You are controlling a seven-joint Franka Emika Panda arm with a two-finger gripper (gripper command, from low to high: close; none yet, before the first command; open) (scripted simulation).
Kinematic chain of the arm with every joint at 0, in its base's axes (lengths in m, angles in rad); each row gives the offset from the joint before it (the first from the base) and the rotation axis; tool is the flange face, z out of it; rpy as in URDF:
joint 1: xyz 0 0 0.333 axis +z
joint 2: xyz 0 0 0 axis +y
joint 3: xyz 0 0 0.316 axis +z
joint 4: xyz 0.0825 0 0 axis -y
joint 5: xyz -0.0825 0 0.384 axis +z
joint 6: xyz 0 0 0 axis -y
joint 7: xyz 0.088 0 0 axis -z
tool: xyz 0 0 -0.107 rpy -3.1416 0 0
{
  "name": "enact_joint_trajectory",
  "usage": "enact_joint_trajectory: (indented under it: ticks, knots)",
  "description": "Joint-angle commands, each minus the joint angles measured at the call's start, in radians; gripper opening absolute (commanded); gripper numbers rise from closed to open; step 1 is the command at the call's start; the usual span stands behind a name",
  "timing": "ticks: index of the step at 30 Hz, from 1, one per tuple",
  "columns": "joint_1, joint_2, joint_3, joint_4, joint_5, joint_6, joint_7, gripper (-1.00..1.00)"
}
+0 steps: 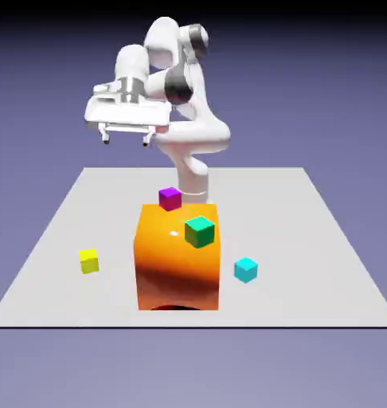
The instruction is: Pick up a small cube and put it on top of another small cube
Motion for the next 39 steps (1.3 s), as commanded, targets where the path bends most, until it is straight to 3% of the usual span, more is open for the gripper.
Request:
enact_joint_trajectory:
  ticks: [1,39]
  knots:
    - [0.007,-0.015,-0.036,0.007,0.001,-0.010,-0.036,0.00]
    - [0.269,-0.579,-1.413,0.268,0.020,-0.394,-1.396,0.00]
